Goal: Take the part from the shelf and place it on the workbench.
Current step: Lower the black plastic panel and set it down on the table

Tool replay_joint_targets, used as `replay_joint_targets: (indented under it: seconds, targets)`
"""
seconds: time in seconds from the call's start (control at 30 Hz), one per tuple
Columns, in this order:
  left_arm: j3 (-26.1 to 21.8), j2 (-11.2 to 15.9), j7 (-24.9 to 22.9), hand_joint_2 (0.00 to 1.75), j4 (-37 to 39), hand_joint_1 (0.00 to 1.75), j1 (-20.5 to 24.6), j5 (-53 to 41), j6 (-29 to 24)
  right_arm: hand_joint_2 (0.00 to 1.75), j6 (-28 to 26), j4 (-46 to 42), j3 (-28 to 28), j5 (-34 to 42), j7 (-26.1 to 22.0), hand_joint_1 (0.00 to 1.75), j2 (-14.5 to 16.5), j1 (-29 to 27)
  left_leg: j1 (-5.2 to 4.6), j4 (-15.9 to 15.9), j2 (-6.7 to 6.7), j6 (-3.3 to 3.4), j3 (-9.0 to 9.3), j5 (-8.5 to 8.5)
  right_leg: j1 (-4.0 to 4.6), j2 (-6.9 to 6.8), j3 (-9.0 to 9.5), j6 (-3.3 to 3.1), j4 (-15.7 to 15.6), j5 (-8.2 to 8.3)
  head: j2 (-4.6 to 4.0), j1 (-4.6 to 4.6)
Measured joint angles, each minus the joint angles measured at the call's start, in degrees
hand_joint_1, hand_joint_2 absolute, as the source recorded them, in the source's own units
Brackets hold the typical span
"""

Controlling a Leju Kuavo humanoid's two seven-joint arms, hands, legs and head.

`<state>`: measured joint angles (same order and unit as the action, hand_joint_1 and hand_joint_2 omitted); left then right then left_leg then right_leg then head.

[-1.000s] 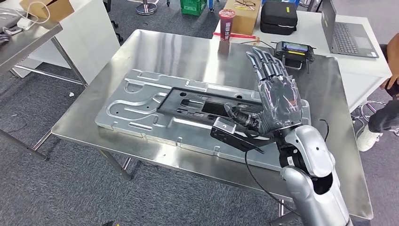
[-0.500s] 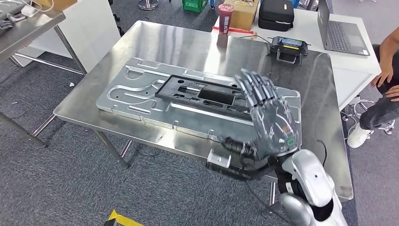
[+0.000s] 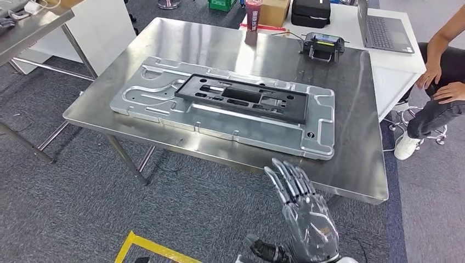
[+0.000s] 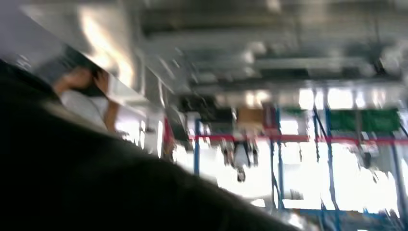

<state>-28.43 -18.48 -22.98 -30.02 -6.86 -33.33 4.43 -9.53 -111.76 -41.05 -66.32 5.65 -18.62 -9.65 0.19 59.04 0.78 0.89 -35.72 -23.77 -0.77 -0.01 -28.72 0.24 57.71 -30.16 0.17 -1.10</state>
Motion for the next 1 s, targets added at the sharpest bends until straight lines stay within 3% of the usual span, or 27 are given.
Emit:
replay_joint_targets:
  seconds: [0.03, 0.1, 0.13, 0.17, 0.2, 0.23, 0.27, 0.33, 0.4, 0.6, 0.63, 0.7, 0.73, 0.77, 0.8, 0.83, 0.87, 0.9, 0.93, 1.0]
  targets:
    - [0.09, 0.01, -0.07, 0.0, -0.04, 0.0, -0.1, -0.19, 0.11, 0.0, -0.4, -0.07, -0.81, 0.48, 1.45, 0.0, -0.79, -1.1, 0.07, 0.9, -0.07, -0.3, -0.43, -1.23, -0.1, -0.07, -0.51, -0.65, -0.12, 0.56, 0.0, -0.01]
    - [0.24, 0.03, -0.2, 0.0, -0.14, 0.0, -0.24, -0.45, 0.21, 0.0, -0.76, -0.26, -2.03, 0.99, 2.96, 0.0, -2.03, -2.64, 0.3, 5.85, -0.2, -0.71, -1.99, -6.69, -0.2, -0.17, -1.92, -1.55, -0.24, 1.82, 0.0, -0.04]
    - [0.31, 0.03, -0.23, 0.0, -0.19, 0.0, -0.25, -0.56, 0.21, 0.0, -0.84, -0.36, -2.46, 1.13, 3.41, 0.0, -2.56, -3.1, 0.38, 9.42, -0.22, -0.84, -2.83, -9.62, -0.14, -0.14, -2.74, -1.76, -0.21, 2.44, 0.0, -0.06]
    - [0.35, 0.03, -0.26, 0.0, -0.24, 0.0, -0.25, -0.66, 0.22, 0.0, -0.85, -0.42, -2.74, 1.23, 3.76, 0.0, -2.93, -3.39, 0.44, 12.83, -0.22, -0.94, -3.33, -11.47, -0.08, -0.13, -3.58, -1.74, -0.14, 3.1, 0.0, -0.07]
    - [0.37, 0.03, -0.26, 0.0, -0.27, 0.0, -0.25, -0.73, 0.22, 0.0, -0.83, -0.44, -2.96, 1.35, 4.0, 0.0, -3.21, -3.53, 0.47, 15.07, -0.22, -0.98, -3.2, -11.83, -0.04, -0.11, -4.38, -1.67, -0.04, 3.75, 0.0, -0.07]
    - [0.37, 0.03, -0.27, 0.0, -0.32, 0.0, -0.26, -0.79, 0.22, 0.0, -0.82, -0.45, -3.13, 1.45, 4.17, 0.0, -3.44, -3.6, 0.48, 15.59, -0.23, -0.97, -2.22, -10.91, -0.01, -0.1, -5.19, -1.55, 0.09, 4.38, 0.0, -0.07]
    - [0.38, 0.03, -0.27, 0.0, -0.37, 0.0, -0.25, -0.8, 0.22, 0.0, -0.82, -0.46, -3.24, 1.52, 4.3, 0.0, -3.63, -3.65, 0.48, 14.14, -0.23, -0.88, -0.3, -9.29, -0.01, -0.06, -6.0, -1.38, 0.29, 4.98, 0.0, -0.07]
    - [0.4, 0.03, -0.28, 0.0, -0.51, 0.0, -0.24, -0.81, 0.22, 0.0, -0.81, -0.51, -3.33, 1.76, 4.55, 0.0, -3.85, -3.7, 0.49, 7.43, -0.31, -0.57, 5.28, -6.98, -0.02, 0.03, -7.29, -0.97, 0.77, 5.92, 0.0, -0.07]
    - [0.41, 0.03, -0.28, 0.0, -0.63, 0.0, -0.24, -0.81, 0.22, 0.0, -0.81, -0.57, -3.36, 1.98, 4.74, 0.0, -3.92, -3.73, 0.5, 2.95, -0.4, -0.34, 8.67, -6.82, -0.03, 0.07, -7.82, -0.73, 1.07, 6.32, 0.0, -0.08]
    - [0.5, 0.01, -0.26, 0.0, -0.78, 0.0, -0.22, -0.86, 0.22, 0.0, -0.85, -0.71, -3.37, 2.59, 5.26, 0.0, -4.01, -3.96, 0.2, -0.97, -0.55, -0.22, 10.98, -8.32, 0.22, 0.06, -8.3, -0.33, 1.22, 6.77, 0.0, -0.07]
    - [0.56, -0.03, 0.12, 0.0, -0.84, 0.0, -0.26, -1.08, 0.23, 0.0, -1.64, -0.72, -3.45, 4.84, 6.5, 0.0, -4.51, -4.63, 0.12, -2.01, -0.44, 0.41, 10.71, -7.99, 0.1, 0.06, -8.69, 0.16, 1.53, 6.56, 0.0, -0.03]
    - [0.67, -0.09, 1.69, 0.0, -0.94, 0.0, -0.34, -1.41, 0.13, 0.0, -4.51, -0.1, -3.56, 11.76, 9.11, 0.0, -5.73, -6.55, -0.02, -3.23, -0.14, 1.92, 9.01, -6.52, -0.16, 0.05, -10.12, 1.23, 5.26, 2.73, 0.0, 0.06]
    - [0.69, -0.12, 2.77, 0.0, -0.96, 0.0, -0.38, -1.44, 0.0, 0.44, -6.56, 0.8, -3.54, 16.38, 9.99, 0.0, -6.26, -7.74, -0.11, -3.38, 0.07, 2.64, 7.87, -5.48, -0.3, 0.05, -10.96, 1.66, 8.46, -0.17, 0.0, 0.08]
    - [0.69, -0.12, 3.57, 0.0, -0.97, 0.0, -0.39, -1.21, -0.16, 0.87, -8.09, 2.14, -3.32, 20.09, 9.56, 0.0, -6.37, -8.61, -0.23, -3.34, 0.15, 2.8, 7.02, -4.9, -0.29, 0.05, -11.54, 1.75, 12.03, -2.39, 0.0, 0.08]
    - [0.7, -0.12, 4.17, 0.0, -0.97, 0.0, -0.4, -0.87, -0.35, 1.31, -9.18, 3.95, -2.85, 23.86, 8.37, 0.0, -6.3, -9.44, -0.37, -3.27, 0.11, 2.82, 6.27, -4.35, -0.25, 0.05, -11.66, 1.74, 14.68, -2.78, 0.0, 0.08]
    - [0.73, -0.12, 4.58, 0.0, -0.97, 0.0, -0.41, -0.4, -0.55, 1.75, -9.63, 6.67, -1.86, 27.78, 6.15, 0.0, -5.87, -10.21, -0.51, -3.16, -0.02, 2.78, 5.59, -3.86, -0.14, 0.07, -11.09, 1.58, 15.91, -1.72, 0.0, 0.08]
    - [0.81, -0.13, 4.89, 0.0, -0.97, 0.0, -0.41, 0.27, -0.79, 1.75, -9.28, 10.33, -0.17, 31.06, 2.97, 0.0, -4.96, -10.85, -0.65, -3.03, -0.27, 2.7, 5.0, -3.38, 0.07, 0.17, -9.61, 1.25, 15.25, 0.12, 0.0, 0.09]
    - [1.01, -0.15, 5.18, 0.0, -0.96, 0.0, -0.41, 1.17, -1.11, 1.75, -8.39, 15.15, 2.31, 33.3, -1.18, 0.0, -3.56, -11.09, -0.76, -2.93, -0.66, 2.61, 4.55, -2.95, 0.37, 0.59, -7.11, 0.69, 12.6, 1.84, 0.0, 0.09]
    - [1.26, -0.21, 5.45, 0.0, -0.95, 0.0, -0.38, 2.19, -1.47, 1.75, -7.42, 20.69, 5.33, 34.45, -5.62, 0.0, -1.9, -10.68, -0.71, -2.87, -0.94, 2.52, 4.19, -2.55, 0.69, 1.65, -4.11, -0.2, 8.6, 2.47, 0.0, 0.08]
    - [2.46, -0.34, 5.97, 0.87, -0.85, 0.0, -0.21, 4.95, -2.42, 1.75, -6.41, 36.44, 15.09, 33.4, -14.04, 0.0, 1.9, -7.69, -0.6, -2.79, -1.58, 2.2, 3.62, -1.71, 1.12, 3.56, 0.96, -1.57, 0.73, 1.63, 0.0, 0.02]
